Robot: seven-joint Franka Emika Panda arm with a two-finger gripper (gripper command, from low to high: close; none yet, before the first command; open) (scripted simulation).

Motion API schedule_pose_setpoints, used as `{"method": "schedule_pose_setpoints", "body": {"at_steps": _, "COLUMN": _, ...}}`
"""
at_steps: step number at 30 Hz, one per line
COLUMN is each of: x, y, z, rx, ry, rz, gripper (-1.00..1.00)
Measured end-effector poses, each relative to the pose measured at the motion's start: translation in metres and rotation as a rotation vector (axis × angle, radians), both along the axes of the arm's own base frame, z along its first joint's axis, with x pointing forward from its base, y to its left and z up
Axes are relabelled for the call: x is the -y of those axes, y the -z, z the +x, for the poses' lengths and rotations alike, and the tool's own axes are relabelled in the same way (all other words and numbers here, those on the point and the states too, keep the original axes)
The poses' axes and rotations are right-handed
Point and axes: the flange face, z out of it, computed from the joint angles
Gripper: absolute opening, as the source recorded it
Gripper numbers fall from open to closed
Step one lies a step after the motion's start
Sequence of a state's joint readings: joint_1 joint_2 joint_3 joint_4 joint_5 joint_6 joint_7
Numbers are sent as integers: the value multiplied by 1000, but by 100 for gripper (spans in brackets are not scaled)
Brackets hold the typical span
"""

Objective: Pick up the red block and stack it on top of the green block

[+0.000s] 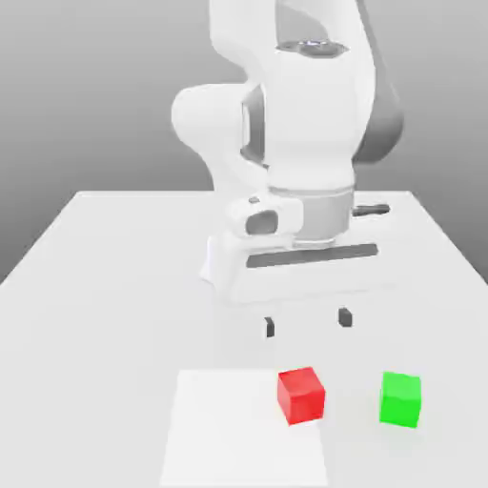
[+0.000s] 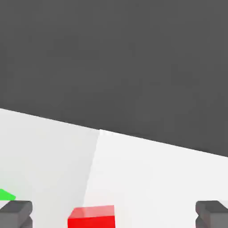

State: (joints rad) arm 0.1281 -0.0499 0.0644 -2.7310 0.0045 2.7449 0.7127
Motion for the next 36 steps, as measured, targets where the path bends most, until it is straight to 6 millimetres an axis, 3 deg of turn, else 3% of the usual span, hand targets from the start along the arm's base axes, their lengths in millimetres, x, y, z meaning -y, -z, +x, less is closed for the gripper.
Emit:
{"method": "schedule_pose_setpoints", "body": {"at_steps": 2, "x": -3, "y": 32, "z": -14, "rx": -47, "ry": -18, "rz": -9, "gripper": 0}}
{"method": "schedule_pose_setpoints", "body": {"at_steps": 7, "x": -1, "y": 86, "z": -17, "rx": -62, "ry": -18, "rz": -11, "gripper": 0}}
{"method": "schedule_pose_setpoints", "body": {"at_steps": 8, "x": -1, "y": 95, "z": -18, "rx": -62, "ry": -18, "rz": -11, "gripper": -100}}
{"method": "schedule_pose_setpoints", "body": {"at_steps": 15, "x": -1, "y": 97, "z": -18, "rx": -63, "ry": -18, "rz": -11, "gripper": -100}}
{"method": "schedule_pose_setpoints", "body": {"at_steps": 21, "x": -1, "y": 44, "z": -18, "rx": -63, "ry": -19, "rz": -12, "gripper": -100}}
{"method": "schedule_pose_setpoints", "body": {"at_steps": 27, "x": -131, "y": 4, "z": -28, "rx": -60, "ry": -470, "rz": -25, "gripper": -100}}
{"method": "schedule_pose_setpoints", "body": {"at_steps": 28, "x": -149, "y": 7, "z": -34, "rx": -59, "ry": -527, "rz": -27, "gripper": -100}}
{"method": "schedule_pose_setpoints", "body": {"at_steps": 32, "x": -144, "y": 46, "z": -26, "rx": -59, "ry": -520, "rz": -28, "gripper": -100}}
{"method": "schedule_pose_setpoints", "body": {"at_steps": 33, "x": -143, "y": 57, "z": -26, "rx": -59, "ry": -521, "rz": -28, "gripper": 100}}
{"method": "schedule_pose_setpoints", "body": {"at_steps": 36, "x": -143, "y": 57, "z": -26, "rx": -59, "ry": -521, "rz": -28, "gripper": 100}}
